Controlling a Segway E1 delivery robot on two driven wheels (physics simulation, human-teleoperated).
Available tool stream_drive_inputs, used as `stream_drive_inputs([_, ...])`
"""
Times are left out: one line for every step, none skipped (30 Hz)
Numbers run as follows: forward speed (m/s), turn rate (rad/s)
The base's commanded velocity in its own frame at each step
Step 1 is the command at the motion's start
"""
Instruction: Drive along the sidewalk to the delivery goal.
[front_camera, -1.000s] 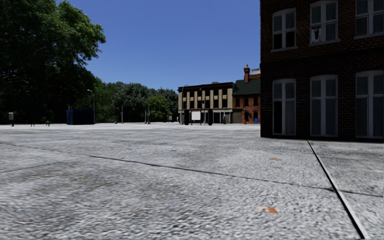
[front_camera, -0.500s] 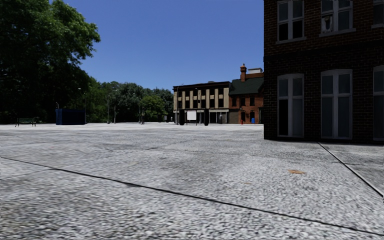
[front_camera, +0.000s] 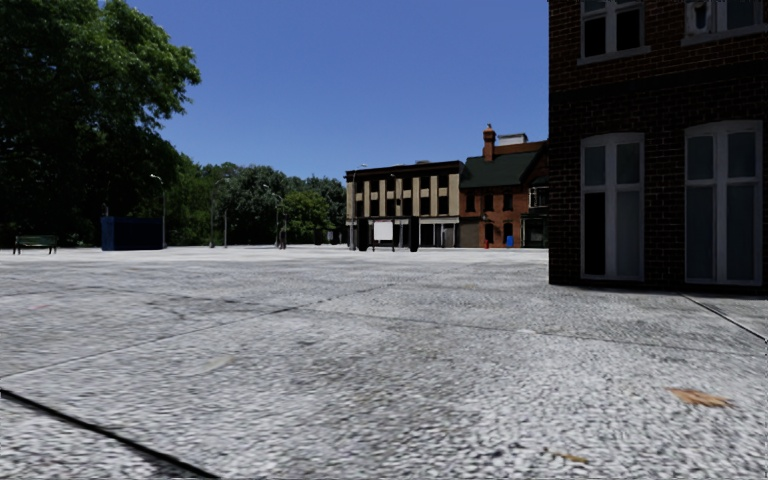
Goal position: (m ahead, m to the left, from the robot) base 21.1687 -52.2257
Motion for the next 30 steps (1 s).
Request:
stream_drive_inputs([2.00,0.00])
stream_drive_inputs([2.00,0.00])
stream_drive_inputs([2.00,0.00])
stream_drive_inputs([2.00,0.00])
stream_drive_inputs([2.00,0.00])
stream_drive_inputs([2.00,0.00])
stream_drive_inputs([2.00,0.00])
stream_drive_inputs([2.00,0.00])
stream_drive_inputs([2.00,0.00])
stream_drive_inputs([2.00,0.00])
stream_drive_inputs([2.00,0.00])
stream_drive_inputs([2.00,0.00])
stream_drive_inputs([2.00,0.00])
stream_drive_inputs([2.00,0.00])
stream_drive_inputs([2.00,-0.12])
stream_drive_inputs([2.00,-0.25])
stream_drive_inputs([2.00,-0.25])
stream_drive_inputs([2.00,-0.30])
stream_drive_inputs([2.00,-0.31])
stream_drive_inputs([2.00,-0.31])
stream_drive_inputs([2.00,-0.31])
stream_drive_inputs([2.00,-0.30])
stream_drive_inputs([2.00,-0.25])
stream_drive_inputs([2.00,-0.21])
stream_drive_inputs([2.00,-0.21])
stream_drive_inputs([2.00,-0.20])
stream_drive_inputs([2.00,-0.19])
stream_drive_inputs([2.00,-0.11])
stream_drive_inputs([2.00,-0.11])
stream_drive_inputs([2.00,-0.07])
